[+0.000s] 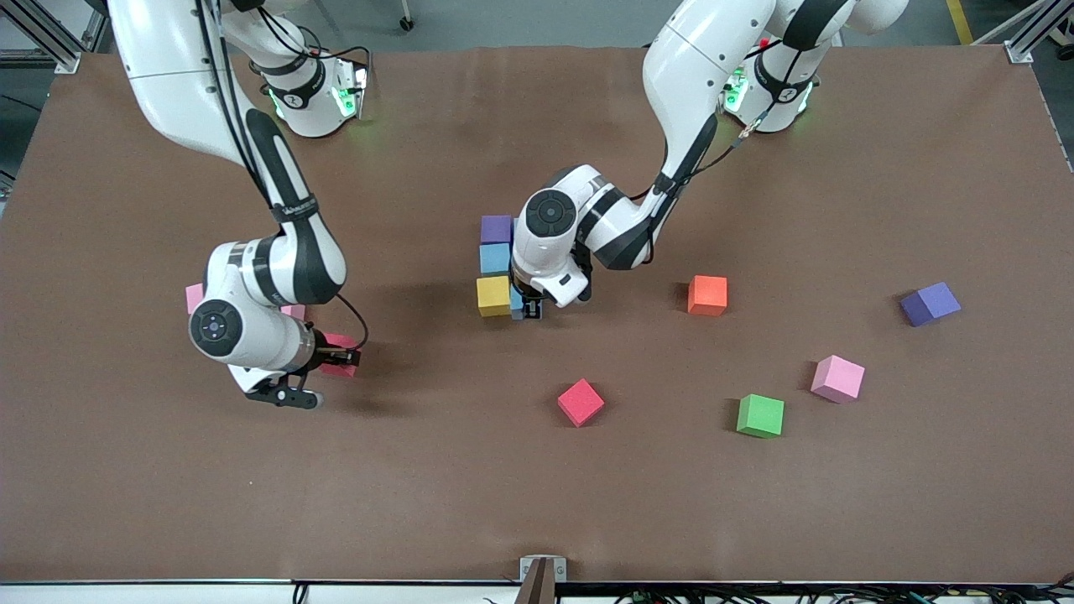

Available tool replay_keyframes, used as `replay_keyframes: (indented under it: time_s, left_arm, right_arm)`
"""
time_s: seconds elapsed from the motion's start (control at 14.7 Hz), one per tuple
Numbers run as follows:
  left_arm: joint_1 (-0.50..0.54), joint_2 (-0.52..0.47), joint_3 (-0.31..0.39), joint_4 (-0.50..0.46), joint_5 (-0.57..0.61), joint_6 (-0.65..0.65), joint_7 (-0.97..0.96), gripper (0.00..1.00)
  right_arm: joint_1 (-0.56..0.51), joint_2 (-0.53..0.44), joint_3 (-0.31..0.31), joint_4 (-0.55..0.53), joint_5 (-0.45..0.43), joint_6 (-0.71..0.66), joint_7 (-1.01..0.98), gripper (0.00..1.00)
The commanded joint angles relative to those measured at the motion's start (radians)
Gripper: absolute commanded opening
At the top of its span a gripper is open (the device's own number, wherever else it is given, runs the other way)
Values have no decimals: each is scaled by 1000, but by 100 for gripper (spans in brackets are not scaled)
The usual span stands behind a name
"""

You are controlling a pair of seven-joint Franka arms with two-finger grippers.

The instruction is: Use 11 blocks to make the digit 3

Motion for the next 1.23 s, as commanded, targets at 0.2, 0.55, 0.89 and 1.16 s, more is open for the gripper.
replay_keyframes:
  time_s: [0.2, 0.55, 0.89, 1.16]
  left_arm:
    - [-8, 12, 10, 34, 3, 19, 5, 100]
    - [-8, -117, 9, 31, 62, -129, 5, 100]
    - [45, -272, 19, 31, 95, -315, 145, 100]
    - [125, -362, 20, 30, 99, -416, 377, 100]
  right_arm:
    - [128, 46, -4, 103, 8, -3, 9, 26]
    - [185, 143, -2, 202, 9, -6, 70, 24]
    - [228, 218, 0, 327, 15, -67, 175, 20]
    - [257, 279, 19, 407, 17, -76, 285, 19]
